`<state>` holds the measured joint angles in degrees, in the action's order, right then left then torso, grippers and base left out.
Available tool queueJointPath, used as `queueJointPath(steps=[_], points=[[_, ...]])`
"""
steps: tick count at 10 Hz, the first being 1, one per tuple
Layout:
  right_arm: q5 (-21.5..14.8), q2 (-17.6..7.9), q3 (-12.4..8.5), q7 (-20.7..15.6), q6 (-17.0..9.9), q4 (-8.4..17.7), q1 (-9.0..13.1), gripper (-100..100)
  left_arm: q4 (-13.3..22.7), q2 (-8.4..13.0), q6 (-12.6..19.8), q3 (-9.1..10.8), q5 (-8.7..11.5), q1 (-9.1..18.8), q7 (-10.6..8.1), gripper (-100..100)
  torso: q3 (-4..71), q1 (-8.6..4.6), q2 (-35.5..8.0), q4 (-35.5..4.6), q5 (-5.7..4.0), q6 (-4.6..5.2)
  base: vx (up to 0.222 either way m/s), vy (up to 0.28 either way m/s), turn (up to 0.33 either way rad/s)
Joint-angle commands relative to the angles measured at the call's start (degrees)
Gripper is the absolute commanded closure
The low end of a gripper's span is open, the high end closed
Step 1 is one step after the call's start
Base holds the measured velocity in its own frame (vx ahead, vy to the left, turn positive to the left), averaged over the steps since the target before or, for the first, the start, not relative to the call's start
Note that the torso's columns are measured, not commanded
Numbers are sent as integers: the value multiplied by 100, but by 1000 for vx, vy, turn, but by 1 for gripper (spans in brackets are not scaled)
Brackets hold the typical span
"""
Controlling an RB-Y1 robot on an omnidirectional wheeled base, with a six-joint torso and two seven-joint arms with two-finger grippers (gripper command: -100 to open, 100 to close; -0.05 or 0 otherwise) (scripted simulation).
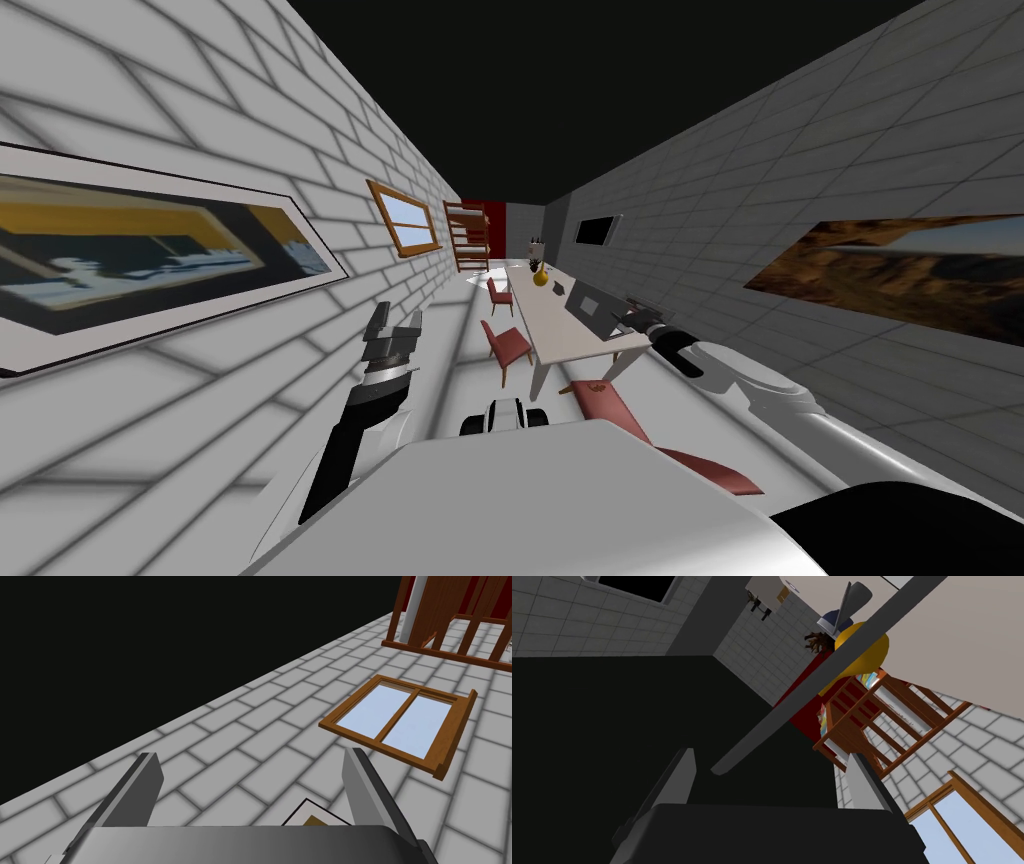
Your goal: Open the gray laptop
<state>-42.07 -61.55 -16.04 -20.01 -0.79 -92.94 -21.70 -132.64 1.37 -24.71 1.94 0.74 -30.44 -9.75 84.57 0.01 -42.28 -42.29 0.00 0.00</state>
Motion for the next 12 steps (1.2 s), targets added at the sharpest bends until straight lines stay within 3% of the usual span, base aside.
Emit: queueJointPath(steps=[1, 4, 5, 6, 7, 12], points=[[-276, 94, 6, -255, -141, -170, 62, -100, 0, 0, 0, 0, 0, 0, 0, 0, 0, 1, -1, 0, 0, 0, -25, -42, 29], [-341, 140, 1, -315, -126, -155, 104, -100, 0, 0, 0, 0, 0, 0, 0, 0, 3, 5, 4, 1, 1, 1, -10, -24, 13], [-339, 140, 1, -312, -125, -154, 103, 100, 0, 0, 0, 0, 0, 0, 0, 0, 3, 9, 4, 2, 3, 0, 0, -7, -20], [-54, -87, 34, -26, -11, 19, 57, 100, 0, 0, 0, 0, 0, 0, 0, 0, 4, 6, 8, 9, -6, -12, 11, -45, -5], [-31, -87, 34, -19, -11, 19, 57, 100, 0, 0, 0, 0, 0, 0, 0, 0, 17, -16, 32, 27, -26, -26, -1, -41, 52], [742, -640, 154, 716, 302, 442, -69, 100, 0, 0, 0, 0, 0, -1, 0, 0, 25, -56, 45, 33, -42, -7, 7, -46, 27]])
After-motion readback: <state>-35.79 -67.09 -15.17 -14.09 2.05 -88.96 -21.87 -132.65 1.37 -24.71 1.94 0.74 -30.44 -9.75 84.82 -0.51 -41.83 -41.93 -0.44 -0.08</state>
